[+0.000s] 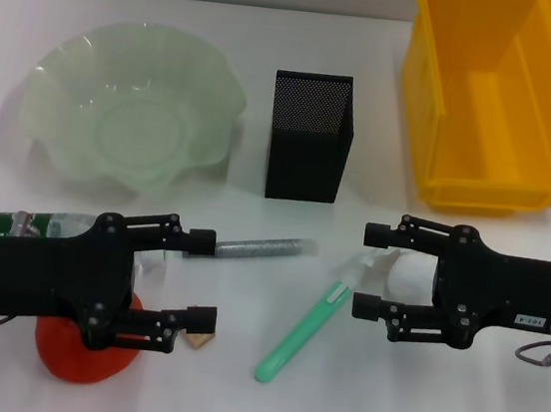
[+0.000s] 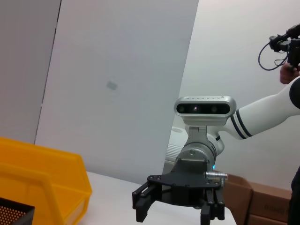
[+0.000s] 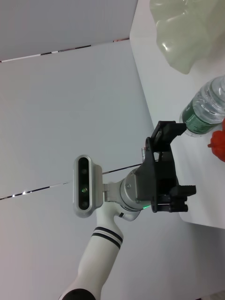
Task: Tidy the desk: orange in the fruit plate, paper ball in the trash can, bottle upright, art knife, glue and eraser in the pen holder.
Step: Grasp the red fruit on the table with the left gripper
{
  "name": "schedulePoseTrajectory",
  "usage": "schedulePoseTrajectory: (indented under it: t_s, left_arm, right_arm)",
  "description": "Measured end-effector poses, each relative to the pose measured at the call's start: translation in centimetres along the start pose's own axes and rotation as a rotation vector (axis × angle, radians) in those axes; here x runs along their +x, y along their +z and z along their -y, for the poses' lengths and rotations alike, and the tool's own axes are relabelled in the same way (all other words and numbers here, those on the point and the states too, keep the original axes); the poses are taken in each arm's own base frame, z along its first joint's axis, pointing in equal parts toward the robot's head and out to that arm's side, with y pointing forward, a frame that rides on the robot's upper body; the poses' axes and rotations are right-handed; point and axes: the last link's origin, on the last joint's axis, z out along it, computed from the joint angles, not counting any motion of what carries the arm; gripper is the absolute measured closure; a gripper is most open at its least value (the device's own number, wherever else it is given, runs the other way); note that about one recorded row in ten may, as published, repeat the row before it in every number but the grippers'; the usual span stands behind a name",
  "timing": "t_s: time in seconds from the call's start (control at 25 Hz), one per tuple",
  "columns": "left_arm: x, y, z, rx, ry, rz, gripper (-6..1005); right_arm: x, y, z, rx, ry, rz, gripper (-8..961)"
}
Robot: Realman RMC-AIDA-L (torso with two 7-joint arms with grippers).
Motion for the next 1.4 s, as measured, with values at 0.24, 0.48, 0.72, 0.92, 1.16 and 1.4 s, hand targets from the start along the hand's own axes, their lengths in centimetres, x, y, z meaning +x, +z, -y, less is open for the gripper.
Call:
schedulePoseTrajectory:
  t_s: [0.24, 0.48, 0.72, 0.92, 1.16, 1.4]
  left_arm:
    - [0.0, -0.1, -0.1, -0.001, -0.003, -0.004, 221]
    - [0.0, -0.2, -0.3, -0.004, -0.004, -0.010, 225]
    - [0.0, -0.6, -0.4, -0.004, -0.005, -0.009, 228]
    - [0.2, -1.7, -0.4, -0.010, -0.002, 0.013, 231]
    - [-0.6, -3.8, -0.7, -0.002, -0.011, 0.105, 234]
    - [-1.2, -4.9, -0.9, 0.020, -0.004, 0.167, 238]
  right_arm:
    - [0.0, 0.1, -0.1, -0.007, 0.000, -0.004, 137]
    - [0.1, 0.1, -0.1, -0.009, -0.001, -0.007, 139]
    - [0.1, 0.1, -0.1, -0.006, 0.001, -0.008, 141]
    - [0.1, 0.1, -0.1, -0.007, 0.000, -0.008, 142]
    - [0.1, 0.1, -0.1, -0.008, 0.000, -0.007, 144]
    - [0.1, 0.1, -0.1, -0.009, -0.002, -0.009, 146]
